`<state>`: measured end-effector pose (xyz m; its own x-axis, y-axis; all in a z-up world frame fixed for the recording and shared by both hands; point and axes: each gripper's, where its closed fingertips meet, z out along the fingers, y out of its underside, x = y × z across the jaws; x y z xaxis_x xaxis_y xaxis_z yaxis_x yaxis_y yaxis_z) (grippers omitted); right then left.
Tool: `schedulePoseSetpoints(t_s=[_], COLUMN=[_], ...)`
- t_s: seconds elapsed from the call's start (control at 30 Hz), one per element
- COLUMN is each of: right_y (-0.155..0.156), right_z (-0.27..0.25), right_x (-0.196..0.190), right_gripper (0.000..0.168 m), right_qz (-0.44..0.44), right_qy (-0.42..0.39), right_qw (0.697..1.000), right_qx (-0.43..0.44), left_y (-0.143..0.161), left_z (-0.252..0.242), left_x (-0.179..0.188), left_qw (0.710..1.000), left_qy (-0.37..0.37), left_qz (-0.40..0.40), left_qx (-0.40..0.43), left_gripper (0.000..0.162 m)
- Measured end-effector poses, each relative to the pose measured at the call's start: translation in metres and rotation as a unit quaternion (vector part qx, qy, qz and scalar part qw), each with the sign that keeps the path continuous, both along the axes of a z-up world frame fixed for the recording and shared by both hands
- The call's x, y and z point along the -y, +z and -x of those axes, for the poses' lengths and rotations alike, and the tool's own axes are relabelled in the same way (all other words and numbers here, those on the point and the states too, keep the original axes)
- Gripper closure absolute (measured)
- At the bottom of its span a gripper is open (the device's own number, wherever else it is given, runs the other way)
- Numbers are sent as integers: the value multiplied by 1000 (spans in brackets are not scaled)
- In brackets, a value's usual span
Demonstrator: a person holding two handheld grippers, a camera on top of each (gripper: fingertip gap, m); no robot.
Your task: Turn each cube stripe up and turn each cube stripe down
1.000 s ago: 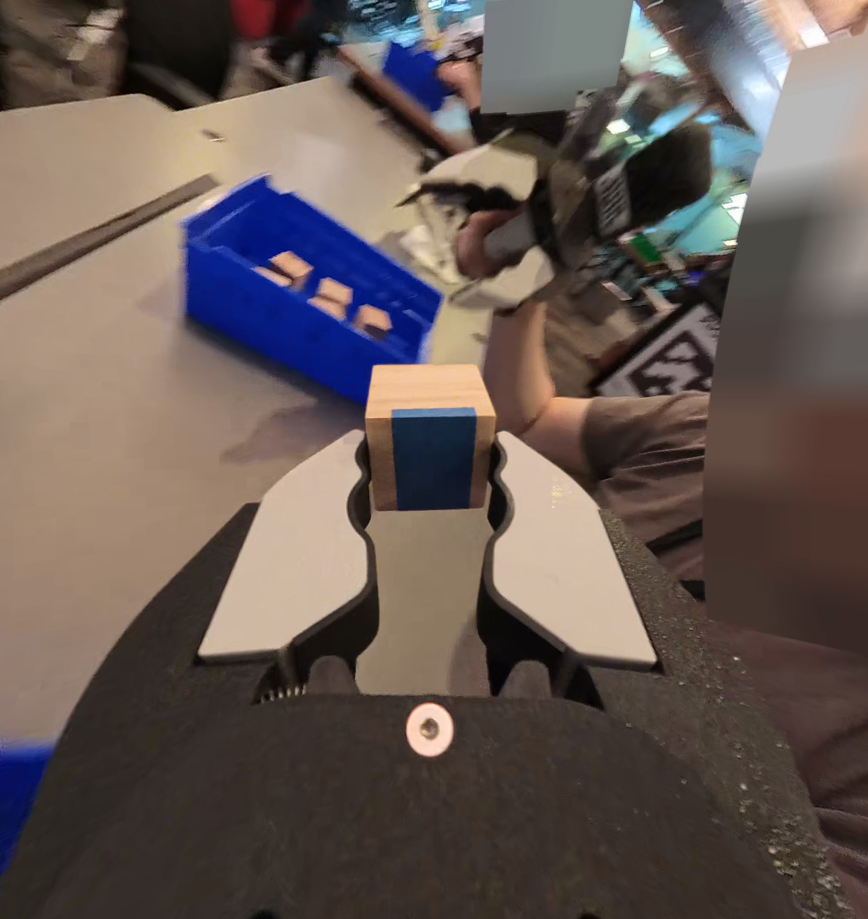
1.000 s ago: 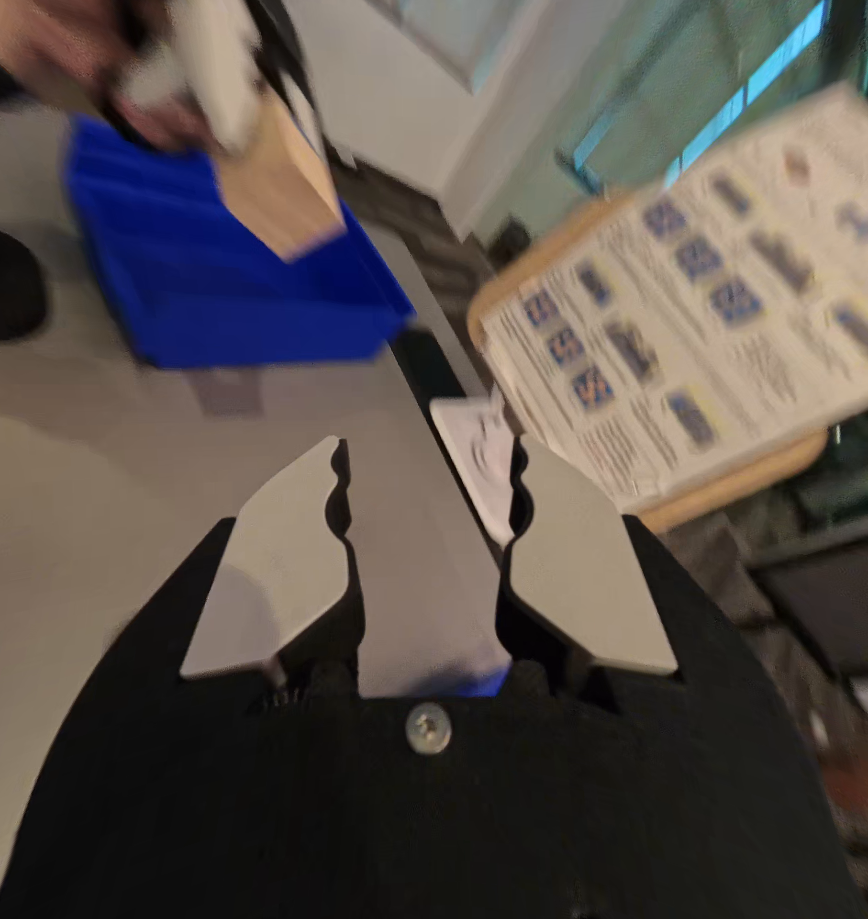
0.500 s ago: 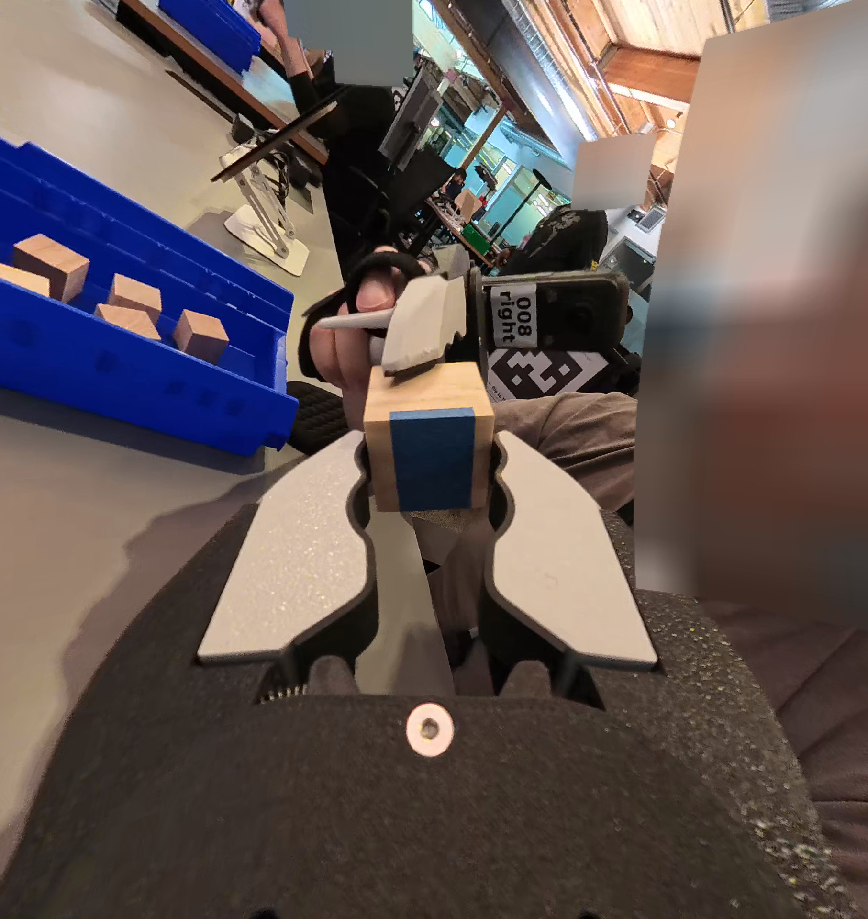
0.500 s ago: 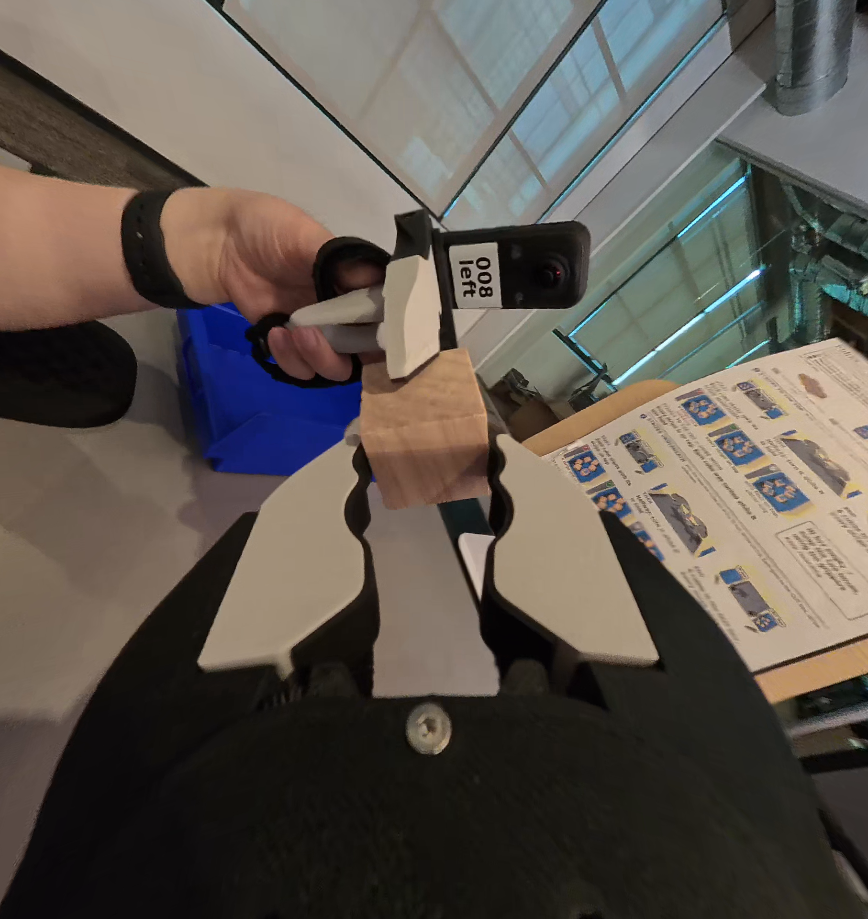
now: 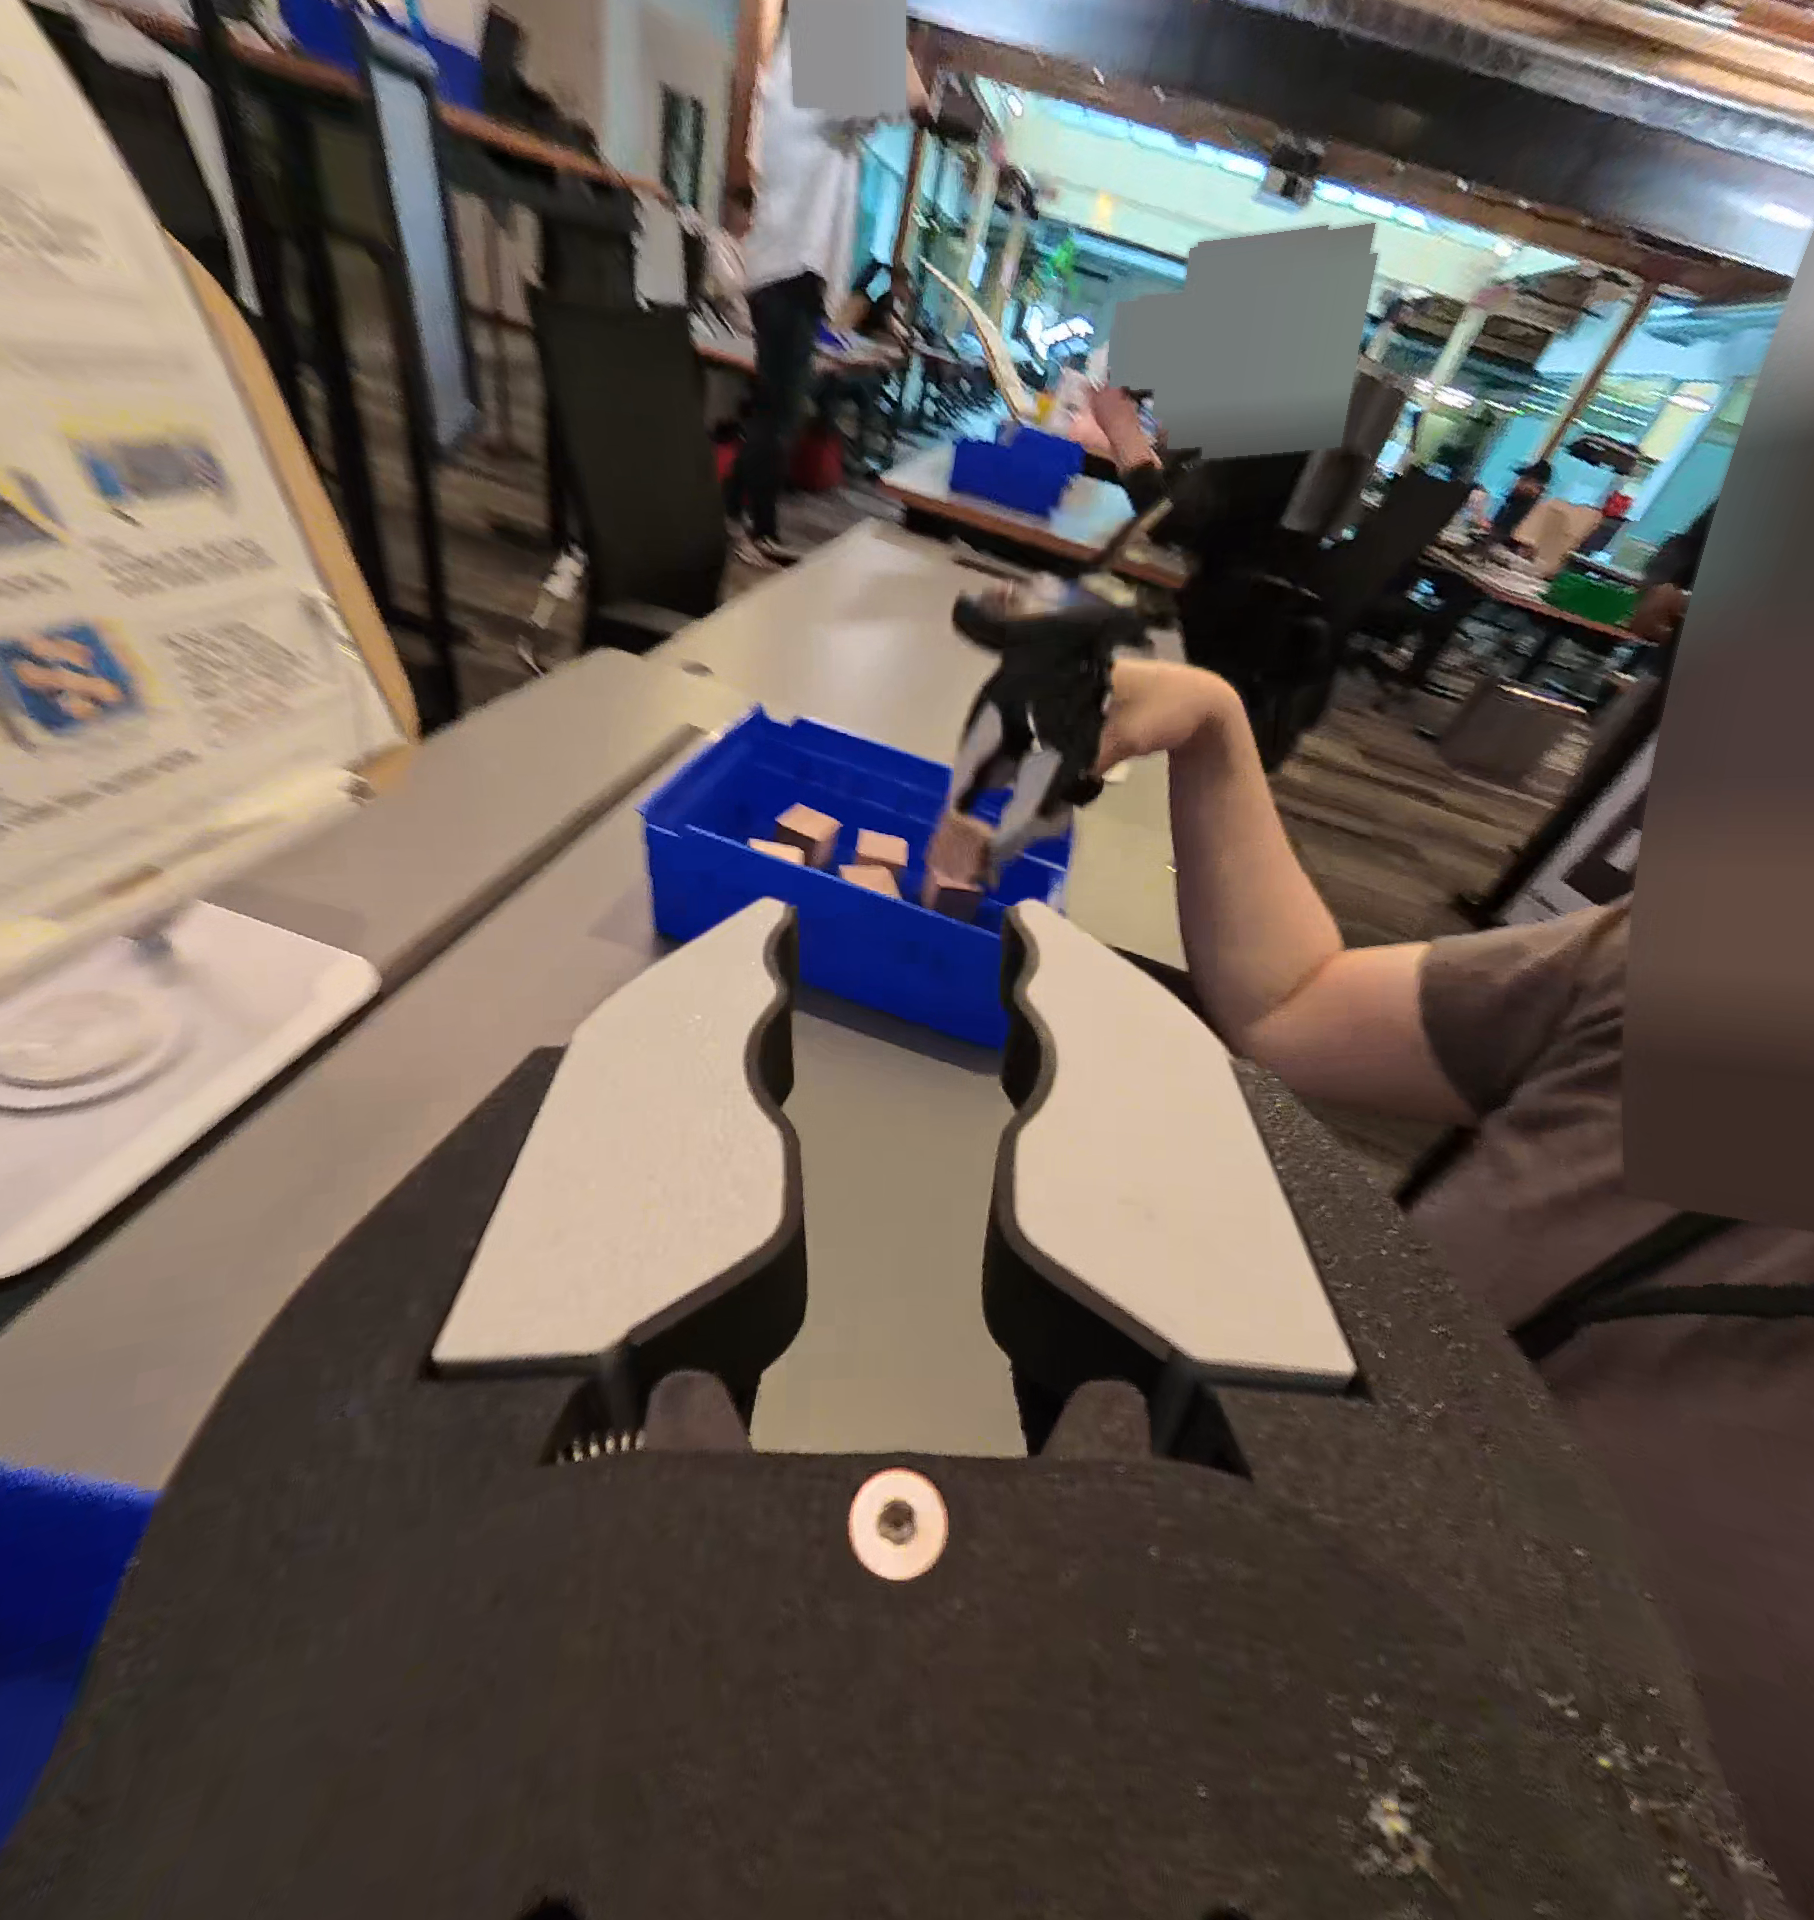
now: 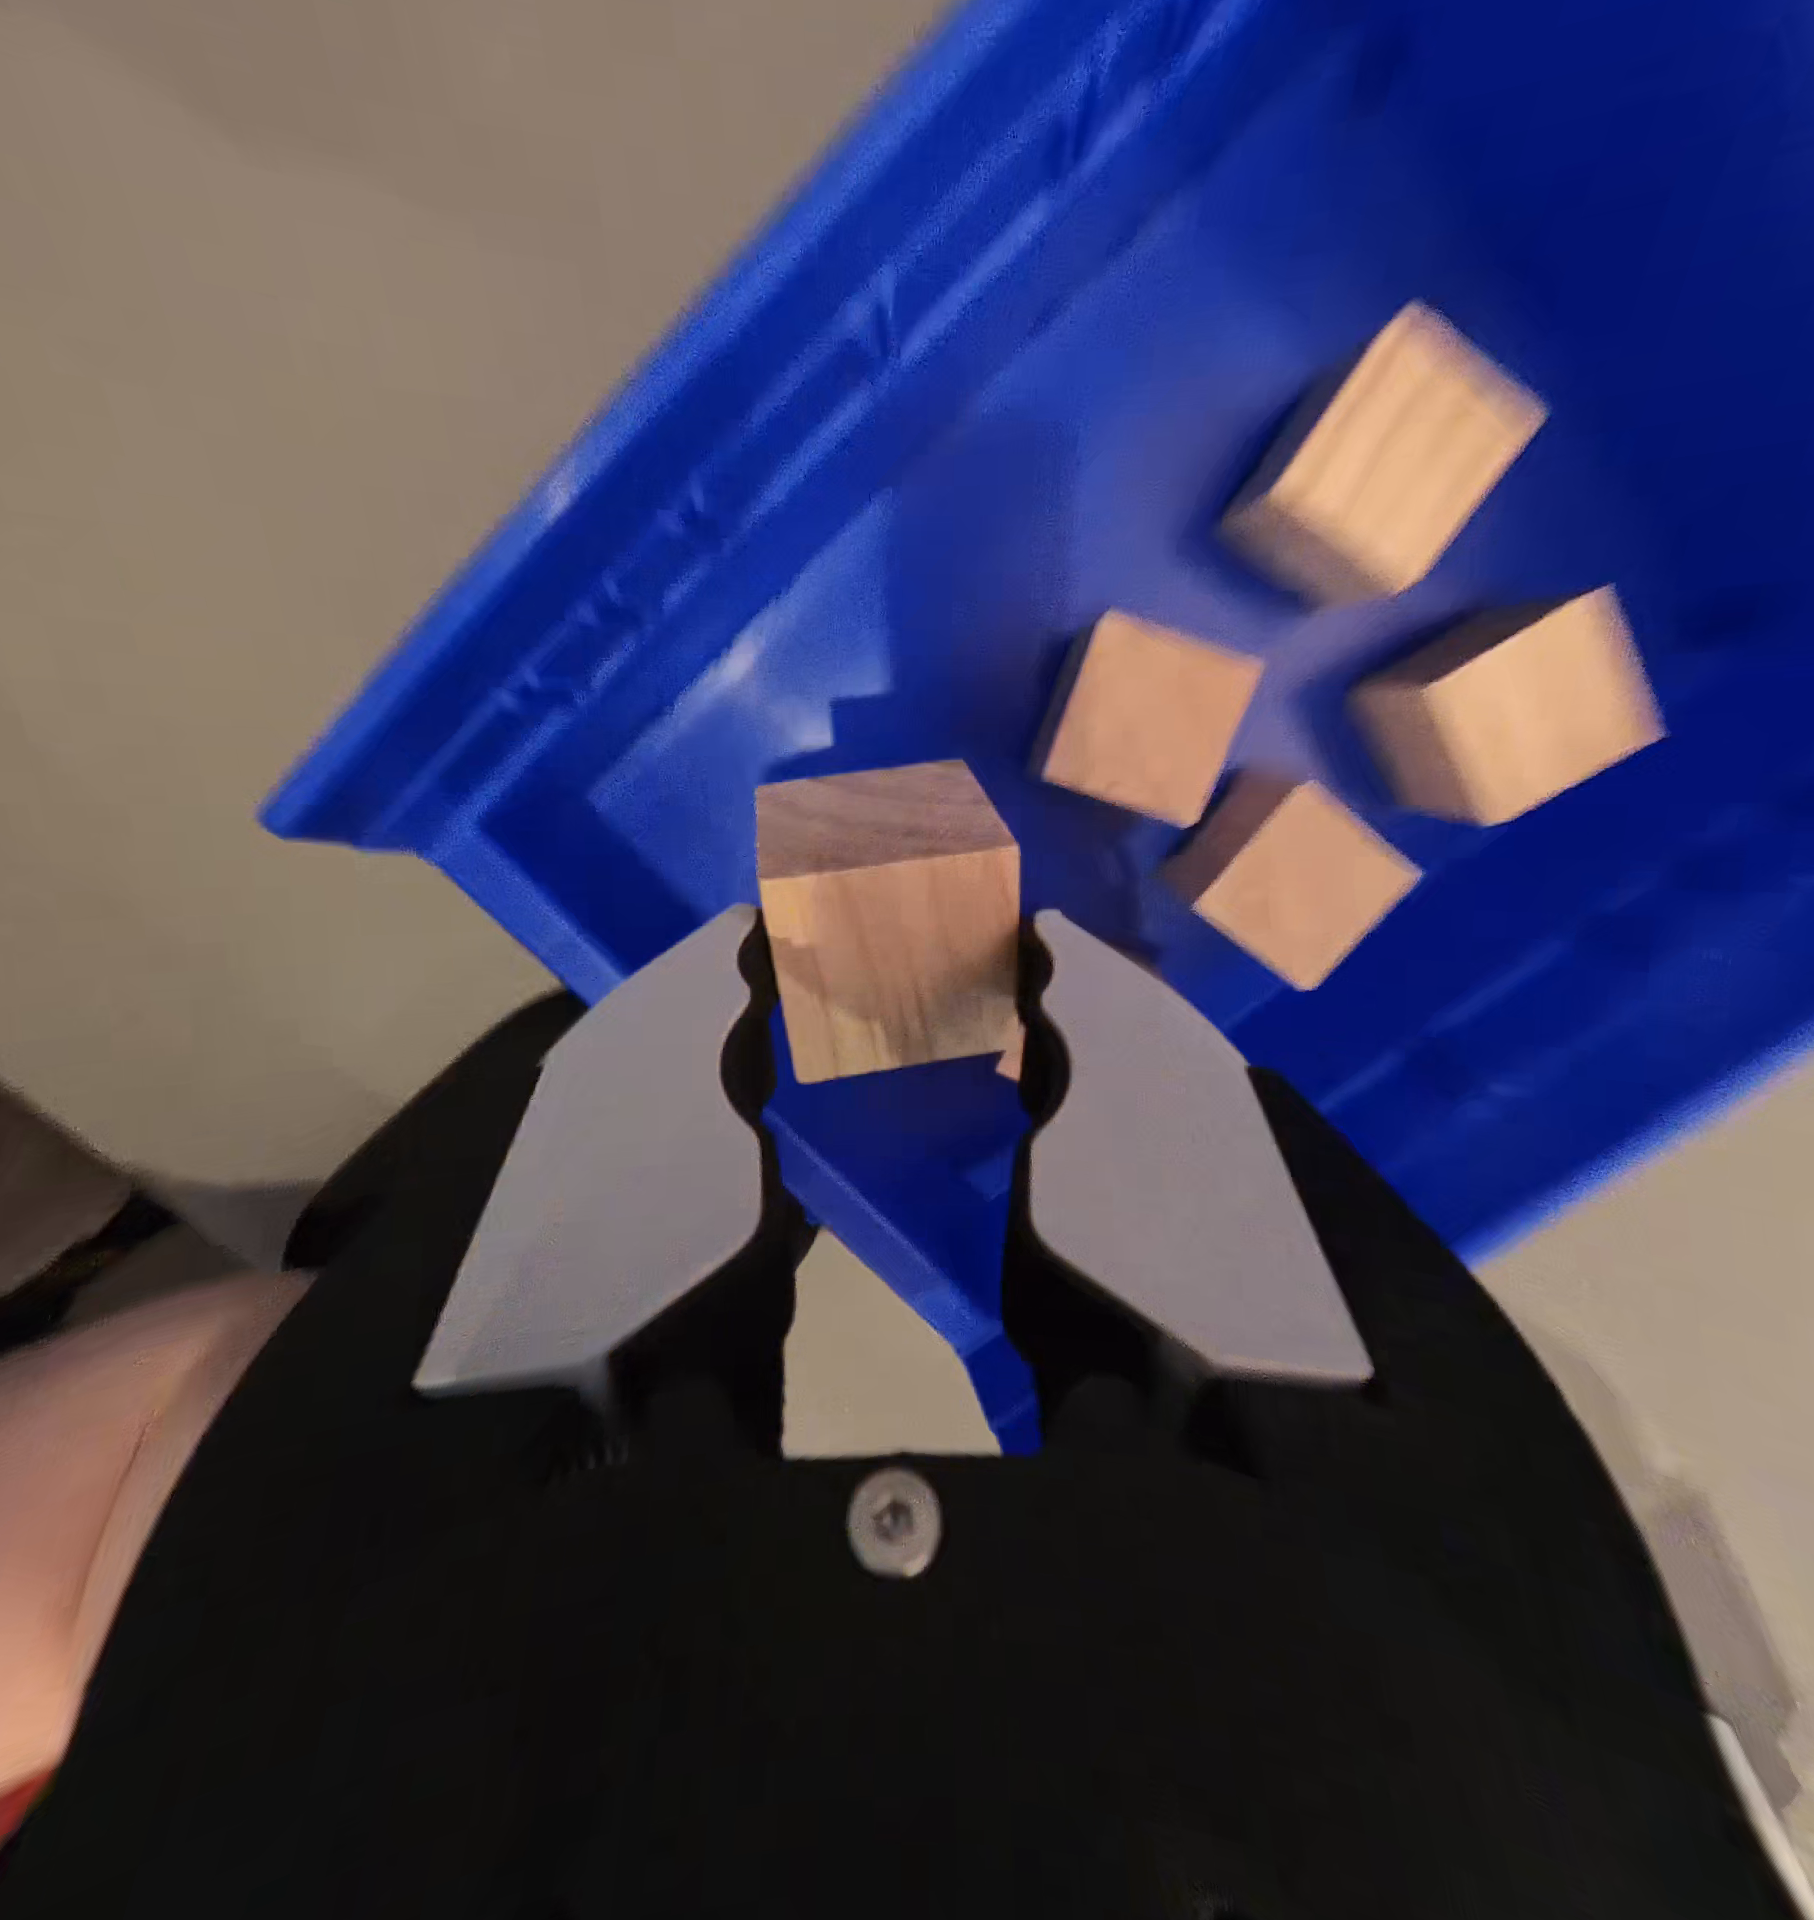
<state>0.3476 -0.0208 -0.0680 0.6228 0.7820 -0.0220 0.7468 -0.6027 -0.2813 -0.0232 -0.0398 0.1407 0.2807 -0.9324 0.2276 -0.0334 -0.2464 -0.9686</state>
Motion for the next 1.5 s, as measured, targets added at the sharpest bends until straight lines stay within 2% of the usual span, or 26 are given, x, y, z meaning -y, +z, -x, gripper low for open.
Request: schedulePoseSetpoints(t_s=[0.07, 0.17, 0.37, 0.47, 0.57, 0.67, 0.77, 0.83, 0.9, 0.97, 1.1, 1.2, 1.27, 1.33, 1.4, 1.5], right_y=[-29, -56, -72, -72, -54, -9, 53, 73, 62, 34, -16, -37, -45, -48, -52, -52], right_z=[-6, -12, -11, -14, -15, -32, -74, -98, -118, -132, -131, -133, -130, -116, -116, -116], right_x=[4, 3, 1, 4, 3, -16, -55, -72, -80, -82, -81, -78, -76, -73, -71, -71], right_gripper=[123, 122, 121, 118, 118, 119, 120, 121, 121, 120, 120, 124, 131, 160, 160, 161], right_qz=[65, 108, 129, 138, 112, -21, -221, -267, -232, -179, -78, -35, -10, 23, 29, 25], right_qy=[11, 19, 13, -7, -23, -53, -147, -239, -319, -363, -376, -395, -395, -380, -381, -378], right_qw=[997, 991, 986, 984, 989, 997, 964, 932, 913, 910, 921, 918, 918, 922, 923, 925], right_qx=[27, 77, 107, 115, 90, 53, 21, -54, -103, -91, -64, -34, -34, -64, -51, -41], left_y=[6, 8, 15, 7, -5, -23, -43, -60, -78, -90, -115, -140, -159, -174, -185, -197], left_z=[13, 29, 41, 47, 68, 115, 168, 198, 220, 227, 241, 250, 252, 251, 249, 250], left_x=[-1, -2, 5, -2, -18, -41, -52, -55, -58, -62, -72, -73, -70, -71, -73, -75], left_qw=[999, 997, 996, 995, 987, 953, 908, 884, 869, 871, 860, 836, 820, 812, 807, 795], left_qy=[28, 62, 53, 77, 148, 274, 375, 416, 439, 437, 448, 461, 454, 443, 436, 434], left_qz=[-25, -41, -62, -64, -55, -50, -24, 16, 60, 100, 161, 212, 245, 270, 292, 321], left_qx=[7, 4, 34, 10, -41, -121, -185, -213, -223, -199, -182, -211, -248, -268, -270, -277], left_gripper=[127, 126, 120, 118, 117, 116, 111, 110, 109, 108, 105, 89, 87, 89, 92, 106])
